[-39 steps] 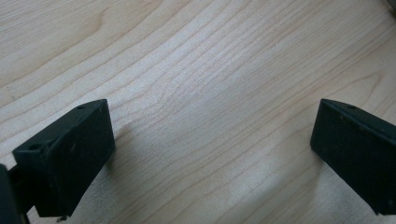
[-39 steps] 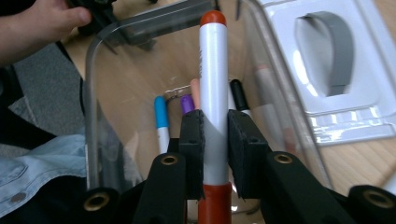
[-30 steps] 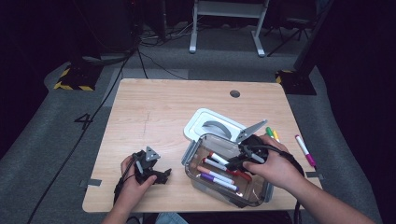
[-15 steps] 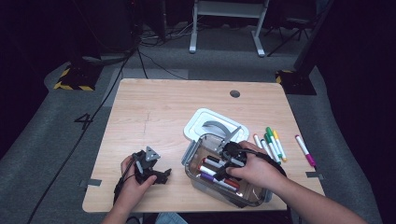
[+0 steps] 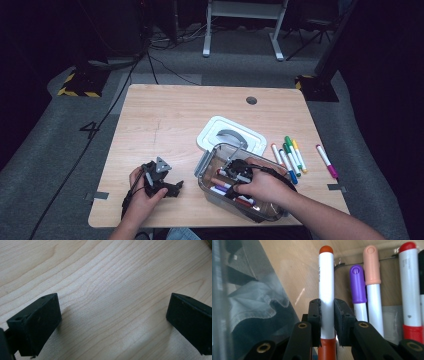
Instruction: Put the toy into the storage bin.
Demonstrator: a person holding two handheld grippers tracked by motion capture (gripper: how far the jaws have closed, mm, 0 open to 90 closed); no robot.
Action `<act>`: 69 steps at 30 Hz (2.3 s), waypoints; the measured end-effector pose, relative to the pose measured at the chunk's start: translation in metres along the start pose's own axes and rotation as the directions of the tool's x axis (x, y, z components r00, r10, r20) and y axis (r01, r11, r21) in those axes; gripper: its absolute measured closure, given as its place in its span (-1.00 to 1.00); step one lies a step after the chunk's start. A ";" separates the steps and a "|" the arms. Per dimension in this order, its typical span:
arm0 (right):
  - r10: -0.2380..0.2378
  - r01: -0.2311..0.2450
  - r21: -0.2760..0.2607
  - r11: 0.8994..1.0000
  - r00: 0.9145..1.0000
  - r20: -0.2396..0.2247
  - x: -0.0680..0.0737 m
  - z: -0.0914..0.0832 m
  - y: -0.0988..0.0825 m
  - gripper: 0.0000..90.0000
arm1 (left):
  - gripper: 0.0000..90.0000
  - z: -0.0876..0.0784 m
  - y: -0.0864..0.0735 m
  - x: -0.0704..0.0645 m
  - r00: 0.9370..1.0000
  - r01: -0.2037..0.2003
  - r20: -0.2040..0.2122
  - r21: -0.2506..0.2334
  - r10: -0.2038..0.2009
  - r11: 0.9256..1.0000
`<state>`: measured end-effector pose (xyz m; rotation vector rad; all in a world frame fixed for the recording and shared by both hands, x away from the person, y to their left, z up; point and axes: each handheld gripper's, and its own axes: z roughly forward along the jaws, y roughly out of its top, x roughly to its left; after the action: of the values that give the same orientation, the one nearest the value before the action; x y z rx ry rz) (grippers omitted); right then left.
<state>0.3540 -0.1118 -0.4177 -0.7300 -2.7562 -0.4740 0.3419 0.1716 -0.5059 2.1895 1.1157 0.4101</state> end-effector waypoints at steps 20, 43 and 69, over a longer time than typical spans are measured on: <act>-0.022 0.047 -0.175 0.983 0.990 0.143 -0.013 -0.017 -0.005 0.26 | -1.00 0.000 0.000 0.000 1.000 -0.001 0.000 0.000 0.001 1.000; 0.351 -0.141 -0.500 0.855 0.867 0.355 -0.100 -0.137 -0.089 0.32 | -1.00 0.000 0.000 0.000 1.000 -0.001 -0.001 0.000 0.001 1.000; 0.631 -0.479 -0.437 0.761 0.702 0.330 -0.215 -0.087 -0.164 0.39 | -1.00 0.000 0.000 0.000 1.000 -0.001 -0.001 0.000 0.001 1.000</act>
<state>0.4643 -0.3721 -0.4463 -1.9326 -2.6401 -0.6819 0.3419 0.1716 -0.5058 2.1902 1.1154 0.4110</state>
